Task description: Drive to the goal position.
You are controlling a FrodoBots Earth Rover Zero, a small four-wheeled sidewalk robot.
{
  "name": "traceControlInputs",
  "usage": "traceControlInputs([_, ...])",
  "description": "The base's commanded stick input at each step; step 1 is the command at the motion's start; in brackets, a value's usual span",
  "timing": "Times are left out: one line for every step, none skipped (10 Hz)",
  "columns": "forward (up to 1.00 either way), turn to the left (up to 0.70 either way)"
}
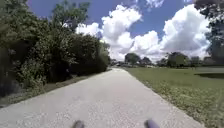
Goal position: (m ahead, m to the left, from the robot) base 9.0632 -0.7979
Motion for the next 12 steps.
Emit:
traceControlInputs([0.50,0.00])
traceControlInputs([0.50,0.00])
traceControlInputs([0.50,0.00])
traceControlInputs([0.50,0.00])
traceControlInputs([0.50,0.00])
traceControlInputs([0.50,0.00])
traceControlInputs([0.50,0.00])
traceControlInputs([0.50,0.00])
traceControlInputs([0.50,0.00])
traceControlInputs([0.50,0.00])
traceControlInputs([0.50,0.00])
traceControlInputs([0.50,0.00])
